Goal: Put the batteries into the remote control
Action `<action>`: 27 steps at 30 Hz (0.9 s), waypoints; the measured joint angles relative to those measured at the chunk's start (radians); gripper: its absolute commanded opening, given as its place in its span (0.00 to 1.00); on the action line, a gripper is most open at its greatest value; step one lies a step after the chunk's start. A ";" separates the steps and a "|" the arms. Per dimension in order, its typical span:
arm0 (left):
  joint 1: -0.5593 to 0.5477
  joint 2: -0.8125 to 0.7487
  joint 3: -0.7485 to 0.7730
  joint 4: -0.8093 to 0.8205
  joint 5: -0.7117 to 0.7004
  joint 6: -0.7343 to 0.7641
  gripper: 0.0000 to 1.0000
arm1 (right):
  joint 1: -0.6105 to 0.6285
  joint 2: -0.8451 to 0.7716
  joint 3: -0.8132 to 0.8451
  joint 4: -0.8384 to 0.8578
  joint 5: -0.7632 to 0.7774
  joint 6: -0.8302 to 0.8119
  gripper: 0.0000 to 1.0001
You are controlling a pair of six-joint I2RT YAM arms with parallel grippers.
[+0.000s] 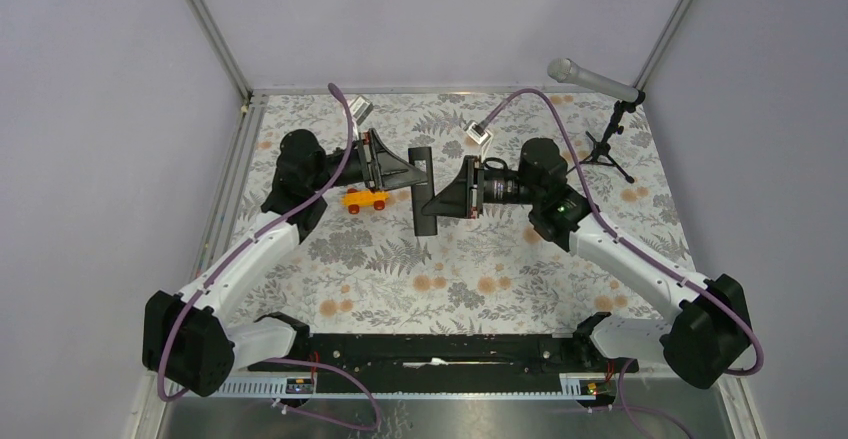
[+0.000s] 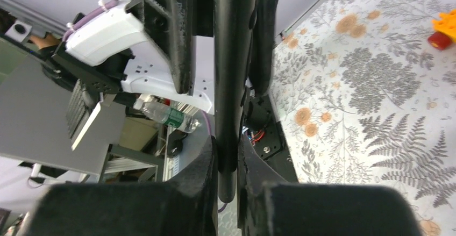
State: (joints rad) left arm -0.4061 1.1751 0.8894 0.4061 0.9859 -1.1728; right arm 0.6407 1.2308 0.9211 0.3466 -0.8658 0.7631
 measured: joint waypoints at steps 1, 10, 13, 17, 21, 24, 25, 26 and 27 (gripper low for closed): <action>0.002 -0.002 0.001 -0.004 -0.008 0.004 0.77 | 0.000 0.000 0.000 0.000 0.014 -0.003 0.00; 0.032 -0.104 0.111 -0.483 -0.325 0.250 0.99 | 0.000 -0.001 0.056 -0.350 0.278 -0.136 0.00; 0.053 -0.150 0.132 -0.653 -0.492 0.334 0.99 | 0.000 0.016 0.106 -0.568 0.452 -0.204 0.00; 0.065 -0.190 0.138 -0.836 -0.675 0.423 0.99 | 0.000 0.085 0.128 -0.782 0.765 -0.264 0.00; 0.065 -0.212 0.142 -0.959 -0.792 0.490 0.99 | 0.000 0.146 0.081 -0.906 1.003 -0.290 0.00; 0.065 -0.224 0.150 -1.019 -0.852 0.526 0.99 | 0.000 0.212 0.085 -0.967 1.096 -0.292 0.00; 0.065 -0.228 0.153 -1.035 -0.872 0.537 0.99 | 0.000 0.253 0.097 -0.991 1.122 -0.292 0.00; 0.065 -0.232 0.158 -1.054 -0.890 0.546 0.99 | 0.001 0.288 0.105 -1.008 1.144 -0.293 0.00; 0.065 -0.236 0.162 -1.070 -0.909 0.553 0.99 | 0.002 0.327 0.114 -1.027 1.168 -0.293 0.00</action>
State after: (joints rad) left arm -0.3412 0.9390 1.0515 -0.6636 0.0765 -0.6197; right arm 0.6422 1.5578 1.0355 -0.6800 0.3027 0.4706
